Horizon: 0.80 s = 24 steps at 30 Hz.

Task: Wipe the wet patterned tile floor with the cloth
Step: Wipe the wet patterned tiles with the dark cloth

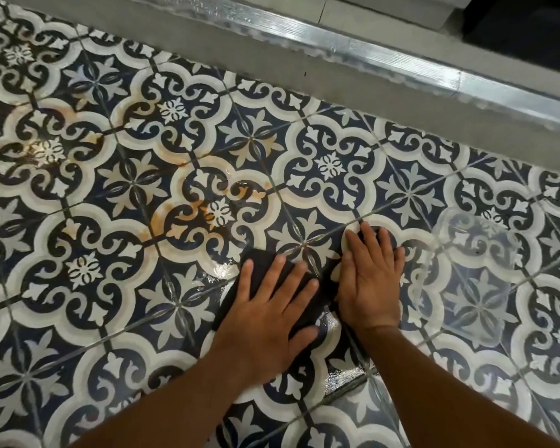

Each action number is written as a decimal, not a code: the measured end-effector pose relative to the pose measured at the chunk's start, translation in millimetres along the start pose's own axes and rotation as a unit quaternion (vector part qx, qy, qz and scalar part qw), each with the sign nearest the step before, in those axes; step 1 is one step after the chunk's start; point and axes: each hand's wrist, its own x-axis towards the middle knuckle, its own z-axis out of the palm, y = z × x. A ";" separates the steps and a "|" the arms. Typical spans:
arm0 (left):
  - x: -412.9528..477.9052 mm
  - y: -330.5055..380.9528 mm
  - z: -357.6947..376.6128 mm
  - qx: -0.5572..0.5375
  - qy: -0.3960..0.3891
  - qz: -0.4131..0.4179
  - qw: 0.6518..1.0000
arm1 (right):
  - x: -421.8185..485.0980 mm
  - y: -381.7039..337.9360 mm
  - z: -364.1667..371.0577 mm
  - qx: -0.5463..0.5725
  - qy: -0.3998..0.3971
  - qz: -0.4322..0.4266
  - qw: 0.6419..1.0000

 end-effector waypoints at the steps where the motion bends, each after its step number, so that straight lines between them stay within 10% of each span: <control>1: -15.0 -0.1 4.1 -0.006 -0.004 0.003 1.000 | -0.2 -0.9 -0.5 0.001 -0.002 0.000 1.000; 24: -73.4 -38.6 8.1 0.014 -0.018 0.032 0.999 | 3.0 -3.8 4.2 -0.080 0.003 -0.014 0.997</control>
